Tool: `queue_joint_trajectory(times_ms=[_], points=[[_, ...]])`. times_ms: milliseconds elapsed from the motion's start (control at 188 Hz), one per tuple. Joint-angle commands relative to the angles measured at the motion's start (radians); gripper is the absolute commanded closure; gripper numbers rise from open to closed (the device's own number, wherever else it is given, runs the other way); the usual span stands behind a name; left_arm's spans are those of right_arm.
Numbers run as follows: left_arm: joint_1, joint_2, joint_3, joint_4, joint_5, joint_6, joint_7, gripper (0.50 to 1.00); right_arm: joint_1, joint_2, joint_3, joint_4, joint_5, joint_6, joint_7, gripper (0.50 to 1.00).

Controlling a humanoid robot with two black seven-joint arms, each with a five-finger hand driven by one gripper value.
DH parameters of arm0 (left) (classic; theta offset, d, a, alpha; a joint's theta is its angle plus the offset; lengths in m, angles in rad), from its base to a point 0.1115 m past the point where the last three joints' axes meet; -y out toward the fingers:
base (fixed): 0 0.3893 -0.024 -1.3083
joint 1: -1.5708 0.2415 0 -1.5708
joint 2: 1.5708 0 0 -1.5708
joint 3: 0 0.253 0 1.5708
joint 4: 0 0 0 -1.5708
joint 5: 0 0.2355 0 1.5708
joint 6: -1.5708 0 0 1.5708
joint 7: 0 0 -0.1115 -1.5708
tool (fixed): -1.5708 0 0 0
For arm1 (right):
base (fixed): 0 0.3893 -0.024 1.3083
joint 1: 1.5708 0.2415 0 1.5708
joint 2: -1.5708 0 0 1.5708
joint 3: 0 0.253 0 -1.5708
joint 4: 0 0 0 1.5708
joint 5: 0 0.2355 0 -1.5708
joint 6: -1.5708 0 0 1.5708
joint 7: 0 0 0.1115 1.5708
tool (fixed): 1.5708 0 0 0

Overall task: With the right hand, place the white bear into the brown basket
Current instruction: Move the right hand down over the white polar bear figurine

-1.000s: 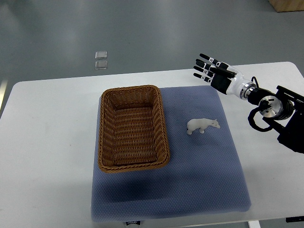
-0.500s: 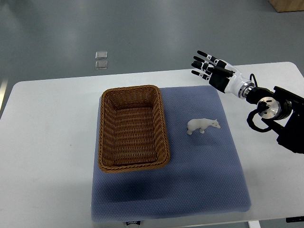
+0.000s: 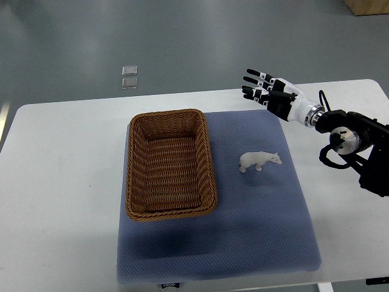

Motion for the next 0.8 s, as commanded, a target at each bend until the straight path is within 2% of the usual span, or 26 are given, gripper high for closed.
queue_joint_trajectory(times_ms=[0,170,319,569,793], points=[[0.0,0.0,0.0,0.0,0.0,0.0,0.0,0.5,0.004,0.006,-0.005,0.004,-0.135,-0.004,0.004,0.572],[0.0,0.0,0.0,0.0,0.0,0.0,0.0,0.5,0.004,-0.015,-0.002,0.043,-0.381,-0.013,0.009,0.572],[0.0,0.0,0.0,0.0,0.0,0.0,0.0,0.5,0.036,-0.04,-0.015,0.073,-0.5,-0.002,0.055,0.572],[0.0,0.0,0.0,0.0,0.0,0.0,0.0,0.5,0.042,-0.126,-0.017,0.262,-0.868,-0.004,0.062,0.572],[0.0,0.0,0.0,0.0,0.0,0.0,0.0,0.5,0.025,-0.181,-0.042,0.347,-1.071,-0.018,0.061,0.572]])
